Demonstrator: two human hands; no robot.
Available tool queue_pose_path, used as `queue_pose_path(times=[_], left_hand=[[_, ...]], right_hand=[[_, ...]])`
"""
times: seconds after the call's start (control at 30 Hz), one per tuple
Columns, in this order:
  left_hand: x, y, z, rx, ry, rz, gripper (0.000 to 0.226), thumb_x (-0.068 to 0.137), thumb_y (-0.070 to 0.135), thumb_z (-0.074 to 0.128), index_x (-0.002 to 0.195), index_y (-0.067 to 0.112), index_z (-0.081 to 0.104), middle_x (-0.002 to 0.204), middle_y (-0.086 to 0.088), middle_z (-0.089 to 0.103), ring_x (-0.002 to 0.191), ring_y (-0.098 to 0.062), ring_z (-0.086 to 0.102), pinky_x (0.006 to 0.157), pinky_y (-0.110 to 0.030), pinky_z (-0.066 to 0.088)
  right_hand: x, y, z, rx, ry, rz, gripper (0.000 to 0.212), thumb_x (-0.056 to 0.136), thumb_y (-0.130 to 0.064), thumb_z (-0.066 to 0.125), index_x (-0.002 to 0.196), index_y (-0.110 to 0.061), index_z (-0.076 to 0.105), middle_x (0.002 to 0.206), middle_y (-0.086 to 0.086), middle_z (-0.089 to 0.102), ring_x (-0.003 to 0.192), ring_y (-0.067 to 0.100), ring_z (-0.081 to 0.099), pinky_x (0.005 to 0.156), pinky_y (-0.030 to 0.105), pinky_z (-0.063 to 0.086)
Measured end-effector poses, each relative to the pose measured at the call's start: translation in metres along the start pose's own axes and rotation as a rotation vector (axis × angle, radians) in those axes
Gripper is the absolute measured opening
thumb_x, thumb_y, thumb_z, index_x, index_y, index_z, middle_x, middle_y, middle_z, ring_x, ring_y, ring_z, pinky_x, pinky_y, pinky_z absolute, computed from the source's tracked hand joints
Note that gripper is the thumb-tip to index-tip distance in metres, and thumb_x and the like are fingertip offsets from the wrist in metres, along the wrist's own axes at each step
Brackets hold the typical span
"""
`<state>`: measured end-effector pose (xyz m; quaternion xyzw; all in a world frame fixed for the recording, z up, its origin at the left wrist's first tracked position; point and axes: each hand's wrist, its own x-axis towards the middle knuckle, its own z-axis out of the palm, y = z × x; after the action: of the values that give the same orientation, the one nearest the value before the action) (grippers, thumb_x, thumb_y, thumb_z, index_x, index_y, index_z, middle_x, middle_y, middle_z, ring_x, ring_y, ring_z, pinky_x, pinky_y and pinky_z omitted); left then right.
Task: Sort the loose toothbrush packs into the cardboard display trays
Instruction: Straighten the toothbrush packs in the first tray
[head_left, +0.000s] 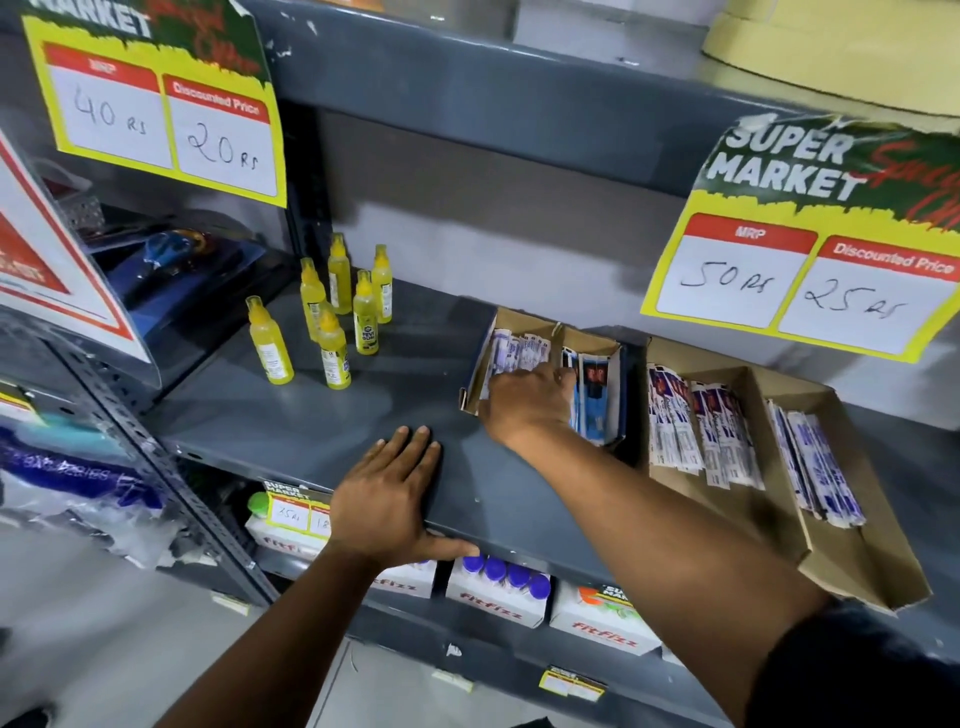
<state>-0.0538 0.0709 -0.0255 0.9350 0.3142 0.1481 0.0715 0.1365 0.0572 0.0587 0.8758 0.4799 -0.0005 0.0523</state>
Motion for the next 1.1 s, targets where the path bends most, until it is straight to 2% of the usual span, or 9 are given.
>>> queue_pose_path(times=[0.1,0.27,0.4,0.5,0.57,0.63,0.73,0.93,1.1], left_hand=[[-0.001,0.0,0.0,-0.009,0.02,0.011,0.121,0.05,0.099,0.049,0.126,0.006,0.062,0.137,-0.013,0.056,0.128,-0.033,0.051,0.104,-0.048,0.042],[-0.001,0.001,0.0,-0.032,0.066,0.027,0.118,0.052,0.098,0.049,0.122,0.004,0.064,0.134,-0.015,0.058,0.125,-0.035,0.054,0.102,-0.048,0.043],[0.0,0.001,0.001,-0.022,0.069,0.048,0.118,0.052,0.097,0.049,0.12,0.003,0.065,0.133,-0.016,0.059,0.123,-0.036,0.055,0.103,-0.048,0.042],[-0.001,0.0,0.003,-0.009,0.06,0.049,0.118,0.052,0.097,0.051,0.121,0.002,0.064,0.134,-0.017,0.058,0.124,-0.037,0.054,0.104,-0.049,0.04],[-0.001,-0.001,0.004,-0.007,0.046,0.044,0.119,0.052,0.097,0.05,0.123,0.002,0.063,0.135,-0.017,0.057,0.124,-0.037,0.053,0.105,-0.049,0.039],[-0.001,-0.001,0.003,-0.003,0.034,0.042,0.118,0.054,0.097,0.048,0.124,0.003,0.063,0.135,-0.017,0.057,0.125,-0.037,0.053,0.106,-0.049,0.037],[-0.001,-0.002,0.003,-0.001,0.014,0.04,0.119,0.054,0.097,0.048,0.125,0.004,0.062,0.136,-0.017,0.056,0.126,-0.036,0.052,0.106,-0.049,0.037],[0.0,-0.003,0.003,-0.008,-0.035,0.027,0.121,0.052,0.098,0.048,0.126,0.003,0.061,0.138,-0.017,0.055,0.127,-0.036,0.051,0.106,-0.049,0.038],[0.0,-0.002,0.001,-0.021,-0.057,0.018,0.123,0.052,0.099,0.047,0.128,0.004,0.059,0.139,-0.015,0.054,0.13,-0.033,0.049,0.107,-0.047,0.037]], right_hand=[[0.003,-0.004,0.002,0.04,-0.041,0.055,0.023,0.08,-0.025,0.056,0.1,-0.025,0.065,0.114,0.007,0.067,0.127,0.037,0.035,0.097,0.054,0.022],[0.006,-0.007,0.001,0.164,-0.09,0.129,0.021,0.079,-0.02,0.057,0.099,-0.024,0.062,0.116,0.008,0.065,0.139,0.04,0.016,0.101,0.059,0.018],[0.006,-0.009,-0.002,0.22,-0.106,0.213,0.008,0.078,-0.017,0.062,0.079,-0.019,0.054,0.115,0.01,0.065,0.141,0.037,0.014,0.1,0.057,0.021],[0.009,-0.01,-0.005,0.284,-0.152,0.276,0.019,0.075,-0.016,0.063,0.068,-0.016,0.046,0.111,0.01,0.065,0.139,0.035,0.021,0.1,0.056,0.02],[0.011,-0.01,-0.006,0.329,-0.165,0.304,0.019,0.073,-0.016,0.066,0.081,-0.016,0.049,0.117,0.01,0.063,0.14,0.035,0.023,0.101,0.056,0.019],[0.012,-0.009,-0.007,0.385,-0.158,0.315,0.03,0.071,-0.02,0.067,0.093,-0.02,0.046,0.115,0.007,0.063,0.136,0.034,0.03,0.1,0.054,0.021],[0.012,-0.007,-0.006,0.431,-0.033,0.318,0.039,0.071,-0.029,0.067,0.103,-0.024,0.048,0.113,0.004,0.065,0.134,0.032,0.035,0.101,0.055,0.019],[-0.004,-0.012,-0.005,0.358,0.097,0.151,0.061,0.073,-0.048,0.066,0.125,-0.025,0.046,0.119,0.013,0.063,0.13,0.034,0.039,0.108,0.058,0.01],[-0.022,-0.011,0.001,0.192,0.16,0.042,0.028,0.077,-0.03,0.062,0.104,-0.022,0.065,0.102,0.008,0.065,0.118,0.036,0.043,0.109,0.064,0.005]])
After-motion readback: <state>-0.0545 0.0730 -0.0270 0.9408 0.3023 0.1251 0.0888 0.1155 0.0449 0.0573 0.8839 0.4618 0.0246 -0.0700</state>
